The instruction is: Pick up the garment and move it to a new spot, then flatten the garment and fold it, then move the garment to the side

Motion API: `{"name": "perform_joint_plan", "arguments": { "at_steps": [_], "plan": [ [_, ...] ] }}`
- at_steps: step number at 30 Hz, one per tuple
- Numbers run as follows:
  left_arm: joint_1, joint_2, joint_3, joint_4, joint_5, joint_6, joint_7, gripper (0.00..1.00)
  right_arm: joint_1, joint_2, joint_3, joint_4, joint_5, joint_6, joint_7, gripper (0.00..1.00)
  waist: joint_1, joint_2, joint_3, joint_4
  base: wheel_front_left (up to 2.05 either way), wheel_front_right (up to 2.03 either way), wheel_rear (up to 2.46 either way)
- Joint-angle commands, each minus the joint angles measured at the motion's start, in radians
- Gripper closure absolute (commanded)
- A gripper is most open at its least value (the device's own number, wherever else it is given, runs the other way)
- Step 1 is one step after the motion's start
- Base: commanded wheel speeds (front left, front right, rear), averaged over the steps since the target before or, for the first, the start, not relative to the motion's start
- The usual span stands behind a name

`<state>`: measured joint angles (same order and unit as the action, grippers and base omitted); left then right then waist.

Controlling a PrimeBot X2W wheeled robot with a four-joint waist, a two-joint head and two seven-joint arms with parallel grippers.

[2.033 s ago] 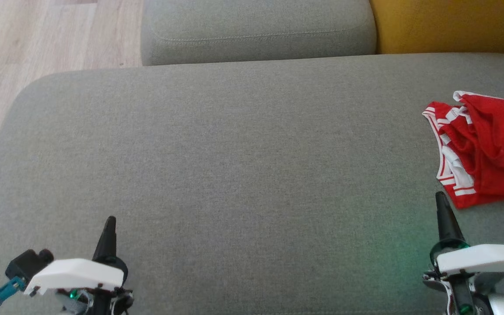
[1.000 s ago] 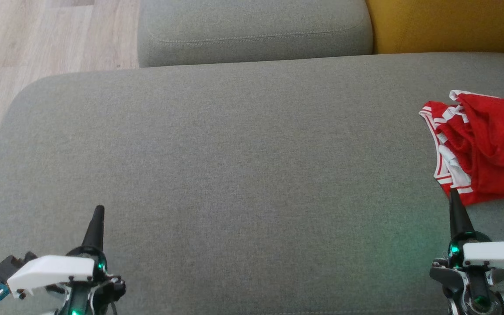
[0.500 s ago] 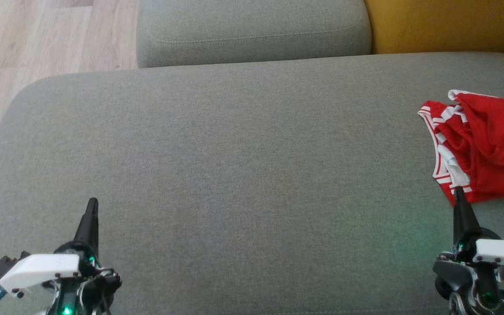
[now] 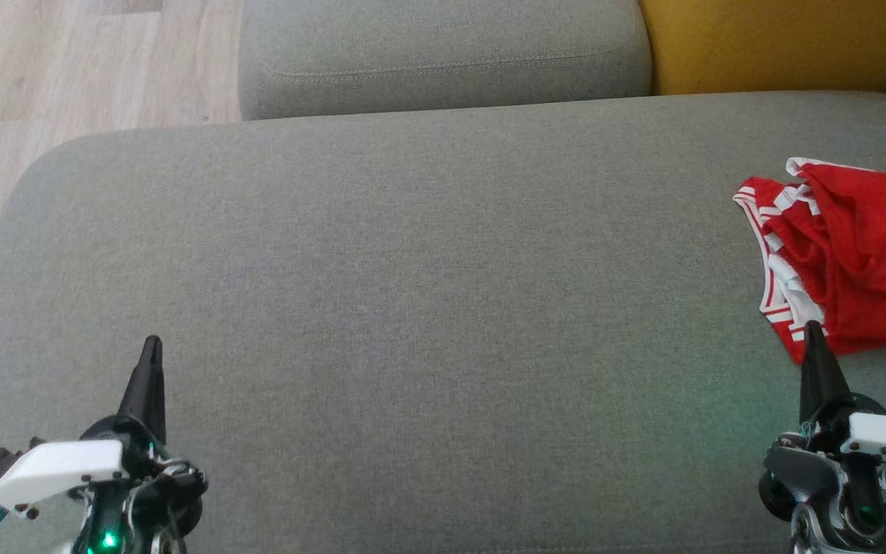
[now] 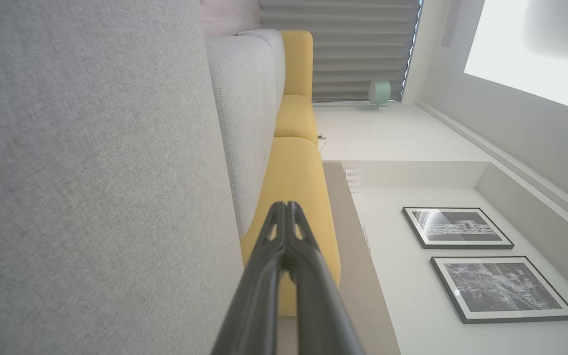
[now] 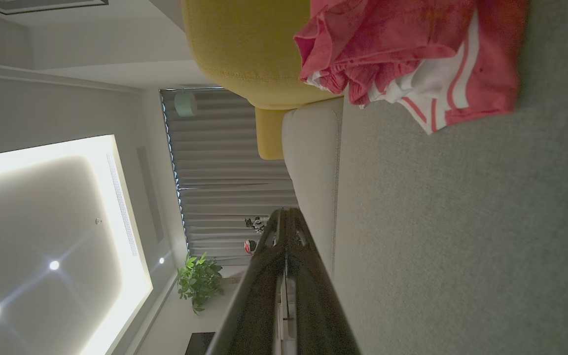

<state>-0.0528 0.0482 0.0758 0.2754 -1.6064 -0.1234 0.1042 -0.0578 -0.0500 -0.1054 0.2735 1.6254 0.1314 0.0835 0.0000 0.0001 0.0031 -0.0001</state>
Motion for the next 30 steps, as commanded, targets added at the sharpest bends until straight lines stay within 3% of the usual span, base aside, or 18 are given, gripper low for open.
{"name": "perform_joint_plan", "arguments": {
  "at_steps": [1,30],
  "plan": [
    [-0.055,0.006,0.033,-0.03,-0.006,-0.007,0.005,1.0,-0.048,-0.019,0.017,-0.03,0.005,-0.001,0.009,1.0,0.0,-0.0001,0.0,0.0,0.0,0.0,0.0],
    [-0.055,0.005,0.035,-0.03,-0.004,-0.007,0.007,1.0,-0.049,-0.013,0.009,-0.03,-0.002,-0.001,0.016,1.0,0.0,-0.0001,0.0,0.0,0.0,0.0,0.0]
  ]
}}
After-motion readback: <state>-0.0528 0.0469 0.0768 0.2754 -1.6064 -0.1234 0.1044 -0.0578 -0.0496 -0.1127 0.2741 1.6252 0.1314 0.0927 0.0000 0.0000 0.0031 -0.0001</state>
